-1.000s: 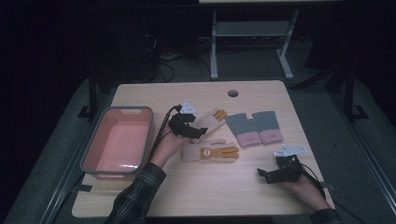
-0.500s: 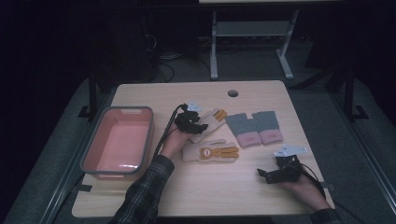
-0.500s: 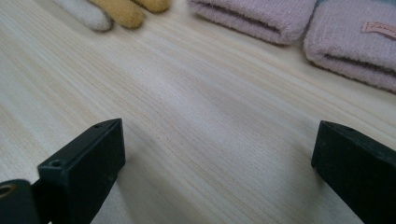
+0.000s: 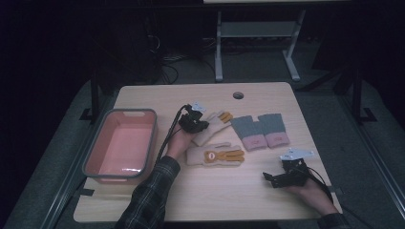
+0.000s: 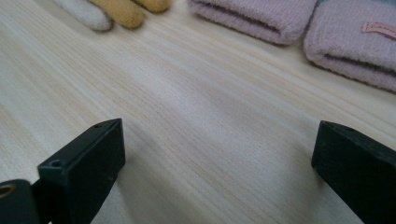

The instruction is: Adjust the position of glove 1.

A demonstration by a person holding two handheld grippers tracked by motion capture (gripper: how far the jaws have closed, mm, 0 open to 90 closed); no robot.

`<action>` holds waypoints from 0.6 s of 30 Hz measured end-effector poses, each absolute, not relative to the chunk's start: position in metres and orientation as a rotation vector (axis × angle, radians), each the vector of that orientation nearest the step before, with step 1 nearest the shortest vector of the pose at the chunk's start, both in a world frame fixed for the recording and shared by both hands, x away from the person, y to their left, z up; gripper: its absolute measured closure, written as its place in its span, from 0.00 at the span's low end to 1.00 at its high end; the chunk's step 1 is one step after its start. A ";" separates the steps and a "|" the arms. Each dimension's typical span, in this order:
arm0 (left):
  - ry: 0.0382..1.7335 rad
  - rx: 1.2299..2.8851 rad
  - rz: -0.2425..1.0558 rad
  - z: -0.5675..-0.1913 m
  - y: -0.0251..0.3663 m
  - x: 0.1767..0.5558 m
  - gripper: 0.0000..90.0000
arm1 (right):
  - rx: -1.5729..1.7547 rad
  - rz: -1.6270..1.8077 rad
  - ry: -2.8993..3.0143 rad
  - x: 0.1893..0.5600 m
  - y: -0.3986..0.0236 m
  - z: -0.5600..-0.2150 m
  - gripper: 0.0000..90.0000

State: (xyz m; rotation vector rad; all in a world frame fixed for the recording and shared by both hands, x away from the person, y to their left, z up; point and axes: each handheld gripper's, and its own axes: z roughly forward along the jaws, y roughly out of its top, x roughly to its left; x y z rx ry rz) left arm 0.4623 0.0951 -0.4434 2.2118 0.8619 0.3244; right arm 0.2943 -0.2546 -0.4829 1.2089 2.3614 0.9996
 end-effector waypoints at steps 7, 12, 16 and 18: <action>0.843 2.178 0.304 -0.431 0.101 0.461 0.97 | 1.211 1.000 2.362 0.294 -0.255 -0.483 0.03; 0.833 2.144 0.276 -0.416 0.109 0.457 0.97 | 1.212 1.000 2.363 0.294 -0.255 -0.483 0.03; 0.829 2.132 0.277 -0.404 0.116 0.452 0.97 | 1.212 1.000 2.363 0.294 -0.255 -0.483 0.03; 0.827 2.123 0.268 -0.400 0.119 0.450 0.97 | 1.212 1.000 2.363 0.294 -0.255 -0.483 0.03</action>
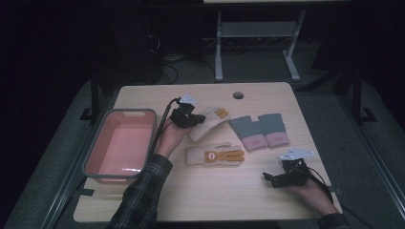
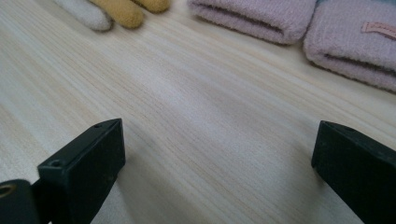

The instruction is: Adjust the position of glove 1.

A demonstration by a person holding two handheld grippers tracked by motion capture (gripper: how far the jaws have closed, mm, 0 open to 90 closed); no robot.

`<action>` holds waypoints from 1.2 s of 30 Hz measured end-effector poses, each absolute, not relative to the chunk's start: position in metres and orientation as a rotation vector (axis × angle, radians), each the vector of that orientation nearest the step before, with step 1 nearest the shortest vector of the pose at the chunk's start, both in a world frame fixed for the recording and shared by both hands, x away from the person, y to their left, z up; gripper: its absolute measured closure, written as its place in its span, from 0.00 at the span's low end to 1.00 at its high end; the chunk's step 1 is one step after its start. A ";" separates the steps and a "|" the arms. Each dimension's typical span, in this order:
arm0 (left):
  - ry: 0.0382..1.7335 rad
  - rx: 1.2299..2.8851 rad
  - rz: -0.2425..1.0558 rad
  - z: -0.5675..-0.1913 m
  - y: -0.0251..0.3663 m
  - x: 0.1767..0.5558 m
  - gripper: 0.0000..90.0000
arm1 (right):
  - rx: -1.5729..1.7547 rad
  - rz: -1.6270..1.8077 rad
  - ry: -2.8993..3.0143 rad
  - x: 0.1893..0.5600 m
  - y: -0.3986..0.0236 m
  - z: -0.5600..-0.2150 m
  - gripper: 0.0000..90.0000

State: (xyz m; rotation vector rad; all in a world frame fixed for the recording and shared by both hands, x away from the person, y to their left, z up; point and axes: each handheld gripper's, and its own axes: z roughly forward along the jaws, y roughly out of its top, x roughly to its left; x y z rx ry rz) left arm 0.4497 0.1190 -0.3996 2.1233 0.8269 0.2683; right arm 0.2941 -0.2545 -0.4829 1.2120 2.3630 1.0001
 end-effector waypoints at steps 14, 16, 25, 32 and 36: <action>0.788 2.102 0.202 -0.378 0.125 0.420 0.97 | 1.212 1.000 2.363 0.294 -0.254 -0.483 0.03; 0.778 2.092 0.189 -0.376 0.125 0.414 0.97 | 1.212 1.000 2.363 0.294 -0.255 -0.483 0.03; 0.732 2.074 0.156 -0.369 0.122 0.386 0.97 | 1.213 1.001 2.362 0.294 -0.254 -0.483 0.03; 0.669 2.060 0.115 -0.368 0.120 0.362 0.97 | 1.211 1.000 2.363 0.294 -0.255 -0.483 0.03; 0.597 2.064 0.081 -0.371 0.116 0.346 0.97 | 1.205 1.000 2.361 0.294 -0.255 -0.483 0.03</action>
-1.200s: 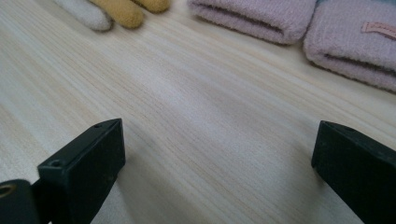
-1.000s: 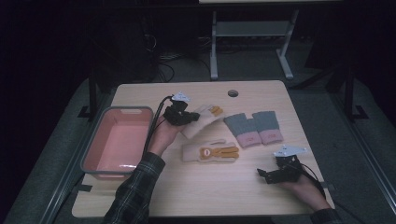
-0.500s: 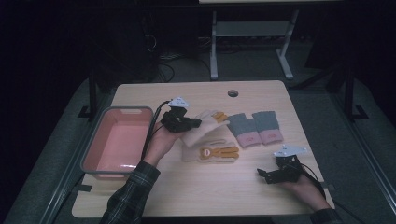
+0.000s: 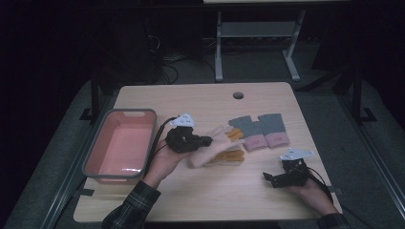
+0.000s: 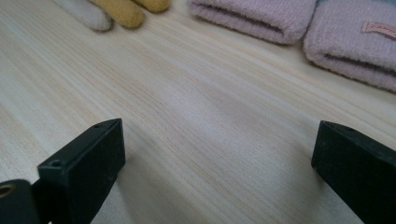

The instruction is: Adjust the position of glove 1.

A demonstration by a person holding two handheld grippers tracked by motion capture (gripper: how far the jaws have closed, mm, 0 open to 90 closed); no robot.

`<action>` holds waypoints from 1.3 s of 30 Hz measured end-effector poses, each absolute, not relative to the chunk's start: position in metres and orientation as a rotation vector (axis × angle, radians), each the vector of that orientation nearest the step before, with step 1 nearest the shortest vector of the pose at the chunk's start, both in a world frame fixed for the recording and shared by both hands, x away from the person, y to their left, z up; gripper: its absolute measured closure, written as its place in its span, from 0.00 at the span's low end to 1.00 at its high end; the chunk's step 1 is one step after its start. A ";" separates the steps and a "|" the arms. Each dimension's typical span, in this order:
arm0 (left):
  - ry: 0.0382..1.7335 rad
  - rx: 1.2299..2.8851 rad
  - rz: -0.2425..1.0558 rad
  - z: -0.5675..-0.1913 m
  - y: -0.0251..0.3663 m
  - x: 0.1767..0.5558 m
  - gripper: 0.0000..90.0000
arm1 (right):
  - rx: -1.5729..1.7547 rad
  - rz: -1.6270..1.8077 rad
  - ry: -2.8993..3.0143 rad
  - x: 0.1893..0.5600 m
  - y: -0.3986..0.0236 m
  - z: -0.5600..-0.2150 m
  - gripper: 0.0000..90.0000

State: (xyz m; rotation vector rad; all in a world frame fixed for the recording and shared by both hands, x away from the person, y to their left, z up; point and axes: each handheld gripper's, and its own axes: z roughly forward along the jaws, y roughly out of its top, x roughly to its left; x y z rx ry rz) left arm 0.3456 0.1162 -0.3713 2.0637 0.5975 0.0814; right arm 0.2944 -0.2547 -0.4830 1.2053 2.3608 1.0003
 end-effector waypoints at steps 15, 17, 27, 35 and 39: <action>0.523 2.107 -0.048 -0.400 0.102 0.307 0.97 | 1.203 1.003 2.361 0.295 -0.255 -0.483 0.03; 0.521 2.121 -0.063 -0.406 0.098 0.303 0.97 | 1.206 1.003 2.362 0.294 -0.255 -0.483 0.03; 0.508 2.193 -0.106 -0.432 0.076 0.293 0.97 | 1.203 1.003 2.362 0.295 -0.255 -0.483 0.03; 0.501 2.268 -0.082 -0.445 0.068 0.291 0.86 | 1.203 1.001 2.362 0.295 -0.255 -0.483 0.03; 0.497 2.265 -0.033 -0.435 0.076 0.294 0.71 | 1.203 1.001 2.362 0.295 -0.255 -0.483 0.03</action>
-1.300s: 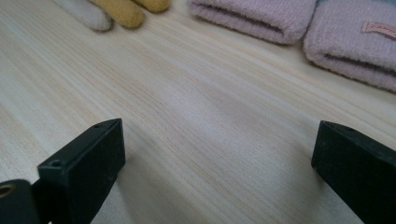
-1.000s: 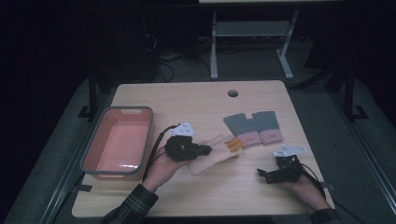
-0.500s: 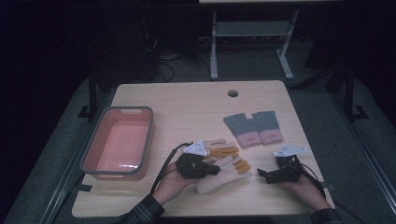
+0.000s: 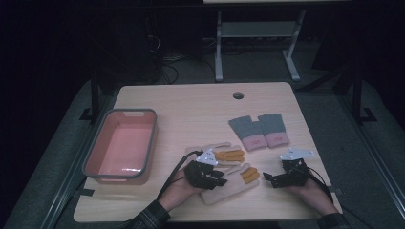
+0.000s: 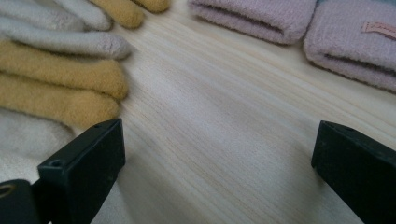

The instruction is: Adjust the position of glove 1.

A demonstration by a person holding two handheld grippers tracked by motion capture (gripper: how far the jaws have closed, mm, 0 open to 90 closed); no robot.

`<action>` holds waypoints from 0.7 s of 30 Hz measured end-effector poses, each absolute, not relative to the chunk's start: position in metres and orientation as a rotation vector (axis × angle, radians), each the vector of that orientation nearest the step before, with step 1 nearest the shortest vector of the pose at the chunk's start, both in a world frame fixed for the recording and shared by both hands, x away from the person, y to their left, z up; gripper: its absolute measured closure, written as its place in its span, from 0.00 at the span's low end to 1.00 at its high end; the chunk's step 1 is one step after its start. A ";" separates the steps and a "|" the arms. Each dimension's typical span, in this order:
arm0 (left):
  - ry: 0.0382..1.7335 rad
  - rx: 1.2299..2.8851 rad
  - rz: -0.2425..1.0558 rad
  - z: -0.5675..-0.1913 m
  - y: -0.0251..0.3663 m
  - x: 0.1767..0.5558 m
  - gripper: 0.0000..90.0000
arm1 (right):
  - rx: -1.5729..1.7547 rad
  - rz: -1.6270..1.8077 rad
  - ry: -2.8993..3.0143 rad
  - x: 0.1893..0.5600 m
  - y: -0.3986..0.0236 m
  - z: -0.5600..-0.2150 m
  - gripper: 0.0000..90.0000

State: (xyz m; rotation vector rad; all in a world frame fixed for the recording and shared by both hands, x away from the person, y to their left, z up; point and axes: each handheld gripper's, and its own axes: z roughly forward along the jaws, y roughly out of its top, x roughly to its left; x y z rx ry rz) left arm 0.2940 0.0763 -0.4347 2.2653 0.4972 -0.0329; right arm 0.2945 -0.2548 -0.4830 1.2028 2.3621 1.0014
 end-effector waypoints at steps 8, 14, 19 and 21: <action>0.624 2.210 0.115 -0.412 0.112 0.320 0.84 | 1.193 1.005 2.365 0.295 -0.255 -0.483 0.03; 0.749 2.191 0.203 -0.410 0.127 0.348 0.99 | 1.195 1.006 2.367 0.295 -0.254 -0.483 0.03; 0.816 2.196 0.242 -0.419 0.127 0.365 0.99 | 1.196 1.006 2.367 0.295 -0.254 -0.483 0.03; 0.843 2.205 0.253 -0.425 0.125 0.372 0.99 | 1.196 1.006 2.367 0.295 -0.254 -0.483 0.03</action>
